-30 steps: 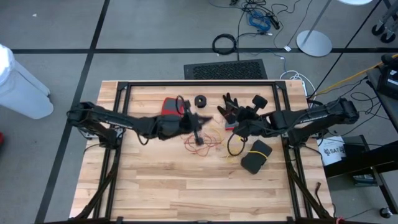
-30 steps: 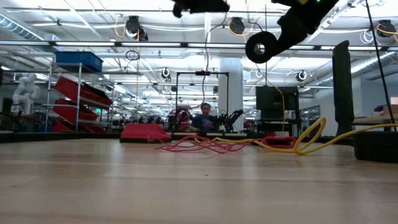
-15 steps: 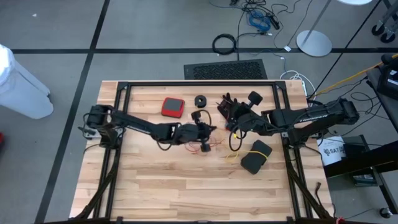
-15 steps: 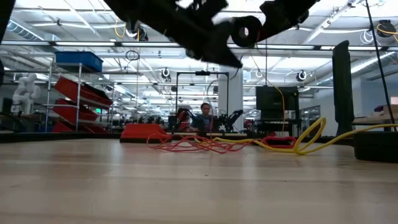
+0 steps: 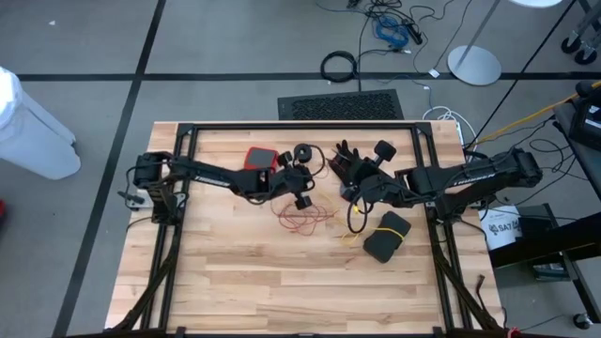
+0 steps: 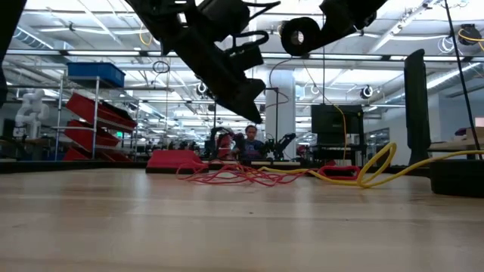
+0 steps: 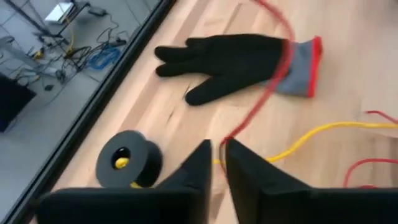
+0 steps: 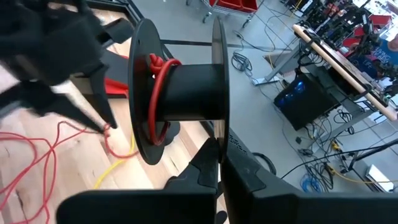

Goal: Coil cords
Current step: Uncoil the red wire from the spool

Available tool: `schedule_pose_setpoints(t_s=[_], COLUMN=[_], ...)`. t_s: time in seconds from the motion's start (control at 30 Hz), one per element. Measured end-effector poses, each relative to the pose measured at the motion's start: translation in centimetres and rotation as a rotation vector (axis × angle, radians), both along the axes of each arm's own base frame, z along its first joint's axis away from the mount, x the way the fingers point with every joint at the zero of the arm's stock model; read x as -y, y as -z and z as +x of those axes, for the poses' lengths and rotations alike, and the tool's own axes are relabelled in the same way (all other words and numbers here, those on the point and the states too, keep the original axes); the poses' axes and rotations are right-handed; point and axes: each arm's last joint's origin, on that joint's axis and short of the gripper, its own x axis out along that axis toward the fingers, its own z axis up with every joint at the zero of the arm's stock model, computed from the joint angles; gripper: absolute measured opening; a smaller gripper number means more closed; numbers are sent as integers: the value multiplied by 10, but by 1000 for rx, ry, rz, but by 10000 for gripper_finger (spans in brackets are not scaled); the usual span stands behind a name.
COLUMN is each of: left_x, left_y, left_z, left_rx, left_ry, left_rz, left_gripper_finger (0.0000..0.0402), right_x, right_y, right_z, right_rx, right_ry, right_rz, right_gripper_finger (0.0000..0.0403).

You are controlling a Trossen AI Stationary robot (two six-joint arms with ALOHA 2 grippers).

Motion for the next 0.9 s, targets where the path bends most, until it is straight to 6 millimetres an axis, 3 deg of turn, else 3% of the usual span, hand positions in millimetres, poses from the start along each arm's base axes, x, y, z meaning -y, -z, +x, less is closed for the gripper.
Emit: schedule_pose_setpoints(t_s=[0.23, 0.37, 0.6, 0.9], left_x=[29, 44, 53, 55], left_y=[-4, -21, -50, -53], left_z=[4, 3, 4, 3], left_rx=[31, 115, 304, 313], left_ry=[103, 98, 102, 49], left_rz=[7, 56, 101, 160], left_gripper_finger=[185, 235, 246, 246], right_x=[0, 0, -4, -12], right_y=[2, 2, 2, 2], right_z=[-2, -2, -1, -2], right_rx=[-26, -29, -15, -11], right_ry=[3, 3, -28, -60], right_rz=[-2, 3, 23, 25], right_gripper_finger=[0, 0, 0, 0])
